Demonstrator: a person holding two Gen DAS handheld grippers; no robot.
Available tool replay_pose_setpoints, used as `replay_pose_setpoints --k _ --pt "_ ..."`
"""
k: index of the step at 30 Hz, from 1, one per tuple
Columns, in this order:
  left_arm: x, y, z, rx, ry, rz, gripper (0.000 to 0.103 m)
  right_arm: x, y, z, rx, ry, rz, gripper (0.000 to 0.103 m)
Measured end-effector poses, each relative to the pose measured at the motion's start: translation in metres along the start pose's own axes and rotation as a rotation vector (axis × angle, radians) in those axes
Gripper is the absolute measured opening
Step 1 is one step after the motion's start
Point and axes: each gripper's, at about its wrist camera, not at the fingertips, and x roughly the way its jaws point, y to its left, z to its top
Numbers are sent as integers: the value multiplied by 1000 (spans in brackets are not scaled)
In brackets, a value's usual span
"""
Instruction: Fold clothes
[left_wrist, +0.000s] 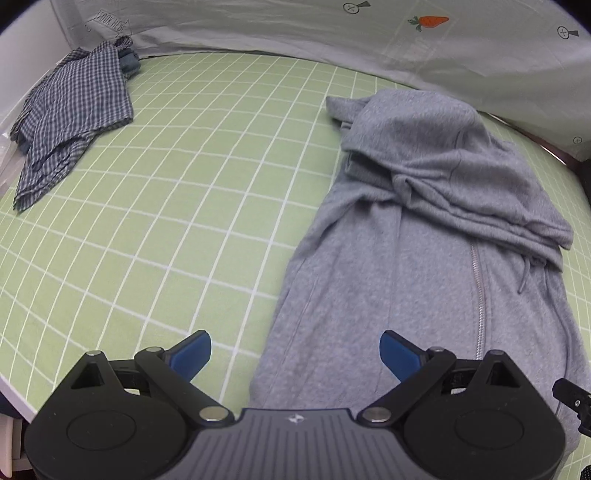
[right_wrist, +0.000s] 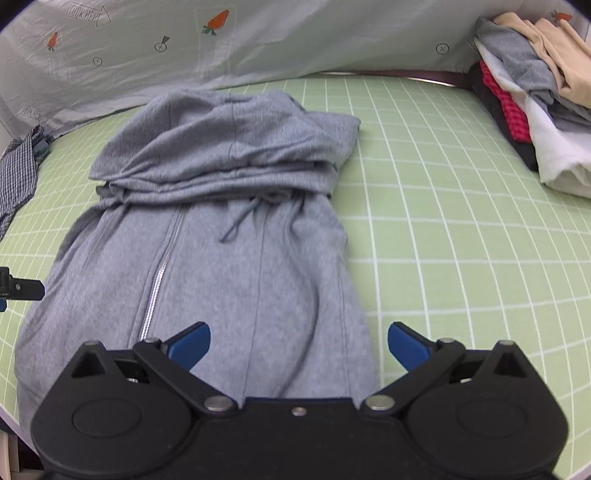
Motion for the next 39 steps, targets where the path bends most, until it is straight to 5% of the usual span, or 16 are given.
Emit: replay_pose_setpoints --k 15,25,28,30,32,39 --pt "16 20 -47 66 66 -17 101 -6 2 -61 111 59 -66 103" --pt "11 15 -52 97 93 -23 101 -9 7 -66 85 101 -71 100" --pt "3 11 -53 112 76 -44 83 -17 9 -64 82 81 -42 70" --pt "-3 2 -53 141 68 -91 46 -21 13 -61 47 87 18 29" --pt "-5 -6 -53 154 73 -115 28 -21 21 -57 0 97 35 16" --pt "-20 -15 -33 116 47 -193 20 -46 21 -25 -27 1 134 13"
